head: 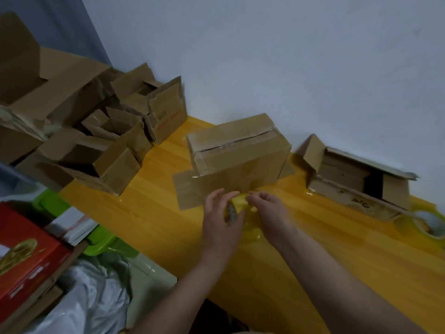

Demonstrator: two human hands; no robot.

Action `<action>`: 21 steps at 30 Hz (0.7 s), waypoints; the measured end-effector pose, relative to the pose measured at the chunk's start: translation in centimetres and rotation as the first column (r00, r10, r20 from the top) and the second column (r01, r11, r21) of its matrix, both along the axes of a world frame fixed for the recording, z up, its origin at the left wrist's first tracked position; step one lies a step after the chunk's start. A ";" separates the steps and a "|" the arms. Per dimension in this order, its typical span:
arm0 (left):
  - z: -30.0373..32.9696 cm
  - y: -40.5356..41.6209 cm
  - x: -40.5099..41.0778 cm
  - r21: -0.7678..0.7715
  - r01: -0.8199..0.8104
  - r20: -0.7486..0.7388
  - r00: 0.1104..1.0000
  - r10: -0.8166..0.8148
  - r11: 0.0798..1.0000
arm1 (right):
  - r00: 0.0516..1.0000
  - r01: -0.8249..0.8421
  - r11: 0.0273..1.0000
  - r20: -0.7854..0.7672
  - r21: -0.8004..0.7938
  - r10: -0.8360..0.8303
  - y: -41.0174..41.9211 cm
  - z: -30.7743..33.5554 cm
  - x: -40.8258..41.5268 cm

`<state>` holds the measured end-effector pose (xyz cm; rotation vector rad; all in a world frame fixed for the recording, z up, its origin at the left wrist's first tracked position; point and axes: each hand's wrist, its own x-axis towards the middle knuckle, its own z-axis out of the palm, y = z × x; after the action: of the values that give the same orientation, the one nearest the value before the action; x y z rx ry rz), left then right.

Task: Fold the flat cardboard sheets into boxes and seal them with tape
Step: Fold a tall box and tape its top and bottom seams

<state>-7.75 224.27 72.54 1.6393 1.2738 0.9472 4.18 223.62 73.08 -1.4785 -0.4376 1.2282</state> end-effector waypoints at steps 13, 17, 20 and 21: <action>0.4 0.1 1.2 0.255 0.148 -0.227 0.970 -0.090 0.956 | 0.904 -0.075 0.991 0.412 -0.111 0.115 -2.7 0.9 1.6; -0.1 0.5 1.7 0.212 0.141 -0.197 0.975 -0.099 0.967 | 0.981 -0.060 0.998 0.187 0.035 0.052 -4.5 1.1 3.8; -0.7 0.2 2.4 0.133 0.205 -0.195 0.965 -0.177 0.970 | 0.803 -0.335 0.941 0.510 -0.041 0.308 -5.6 1.2 4.4; -0.9 -0.1 2.7 0.118 0.229 -0.195 0.959 -0.203 0.966 | 0.710 -0.356 0.928 0.612 -0.114 0.347 -5.8 1.0 4.5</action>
<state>-5.03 224.22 71.61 1.9680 1.1367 0.7805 8.63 217.85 74.12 -1.8367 -1.2286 0.9764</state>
